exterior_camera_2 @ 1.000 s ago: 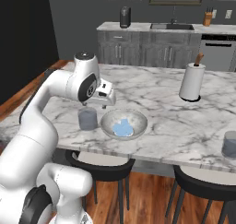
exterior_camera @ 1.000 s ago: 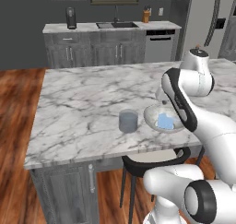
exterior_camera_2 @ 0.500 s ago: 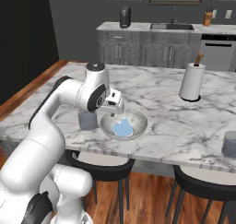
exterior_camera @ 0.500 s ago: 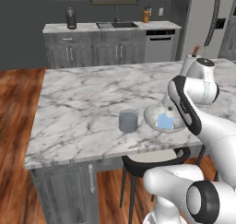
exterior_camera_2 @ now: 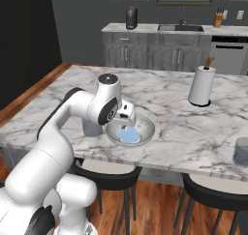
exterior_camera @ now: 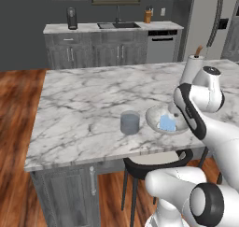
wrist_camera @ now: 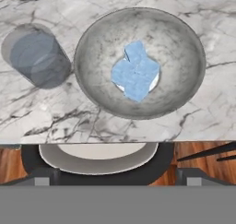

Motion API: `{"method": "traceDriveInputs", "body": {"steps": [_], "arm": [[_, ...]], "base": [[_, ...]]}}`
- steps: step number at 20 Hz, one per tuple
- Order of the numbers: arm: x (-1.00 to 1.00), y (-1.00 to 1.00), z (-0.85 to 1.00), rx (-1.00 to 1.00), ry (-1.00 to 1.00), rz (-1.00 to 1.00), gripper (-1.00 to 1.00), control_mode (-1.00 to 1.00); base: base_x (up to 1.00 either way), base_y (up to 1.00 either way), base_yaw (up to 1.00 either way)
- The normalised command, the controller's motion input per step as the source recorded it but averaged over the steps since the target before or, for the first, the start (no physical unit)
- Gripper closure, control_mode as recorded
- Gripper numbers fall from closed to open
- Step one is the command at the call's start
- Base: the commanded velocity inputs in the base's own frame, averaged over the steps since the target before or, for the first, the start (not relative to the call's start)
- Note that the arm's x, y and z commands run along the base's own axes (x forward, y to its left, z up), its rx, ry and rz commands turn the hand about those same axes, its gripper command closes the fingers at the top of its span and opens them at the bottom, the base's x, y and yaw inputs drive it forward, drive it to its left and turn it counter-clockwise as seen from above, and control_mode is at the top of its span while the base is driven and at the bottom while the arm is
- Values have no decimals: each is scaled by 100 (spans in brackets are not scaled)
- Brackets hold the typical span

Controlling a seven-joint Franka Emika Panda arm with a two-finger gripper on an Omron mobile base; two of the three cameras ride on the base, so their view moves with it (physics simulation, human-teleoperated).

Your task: There are four ice cubes in the ice bowl. Place two ice cubes in each glass of water.

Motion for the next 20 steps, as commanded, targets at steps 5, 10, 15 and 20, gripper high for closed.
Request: {"method": "traceDriveInputs", "body": {"steps": [5, 10, 15, 20], "arm": [[1, -12, -26, 0, 0, 0, -100, -100], [18, -5, -10, 0, 0, 0, -100, -100], [55, 0, 0, 0, 0, 0, -100, -100], [44, 0, -5, 0, 0, 0, -100, -100]], "base": [[0, 0, 0], [0, 0, 0], [0, 0, 0], [0, 0, 0]]}}
